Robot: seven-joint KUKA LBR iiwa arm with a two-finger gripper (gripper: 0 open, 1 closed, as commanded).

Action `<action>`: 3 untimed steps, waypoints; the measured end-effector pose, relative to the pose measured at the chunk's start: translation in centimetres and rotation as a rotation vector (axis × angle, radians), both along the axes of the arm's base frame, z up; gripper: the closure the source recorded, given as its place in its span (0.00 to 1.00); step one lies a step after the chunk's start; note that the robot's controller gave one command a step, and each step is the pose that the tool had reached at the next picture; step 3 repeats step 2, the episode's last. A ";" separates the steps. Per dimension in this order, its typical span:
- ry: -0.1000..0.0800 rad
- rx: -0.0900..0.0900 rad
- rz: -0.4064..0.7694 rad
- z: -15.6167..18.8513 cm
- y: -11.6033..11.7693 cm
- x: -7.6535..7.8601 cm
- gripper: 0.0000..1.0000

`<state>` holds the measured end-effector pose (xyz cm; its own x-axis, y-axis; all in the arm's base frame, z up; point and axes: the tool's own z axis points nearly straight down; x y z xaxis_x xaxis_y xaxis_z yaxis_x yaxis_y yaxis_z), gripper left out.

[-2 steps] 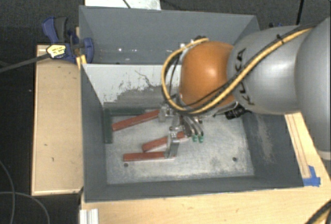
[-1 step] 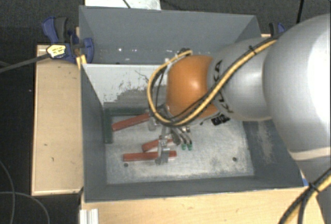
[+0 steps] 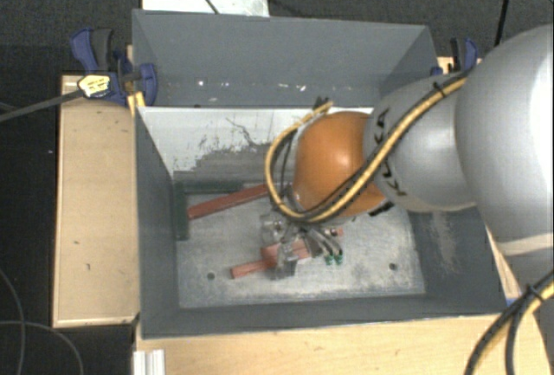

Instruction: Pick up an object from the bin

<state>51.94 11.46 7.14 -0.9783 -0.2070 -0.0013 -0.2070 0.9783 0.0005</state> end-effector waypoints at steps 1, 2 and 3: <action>0.000 0.000 -0.001 0.0 0.1 0.0 1.00; 0.000 0.000 0.036 13.2 -0.5 -0.9 1.00; 0.000 0.000 0.036 13.2 -0.5 -0.9 1.00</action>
Offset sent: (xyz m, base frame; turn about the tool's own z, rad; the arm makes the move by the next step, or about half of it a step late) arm -0.0099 -0.0047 0.1320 -0.0398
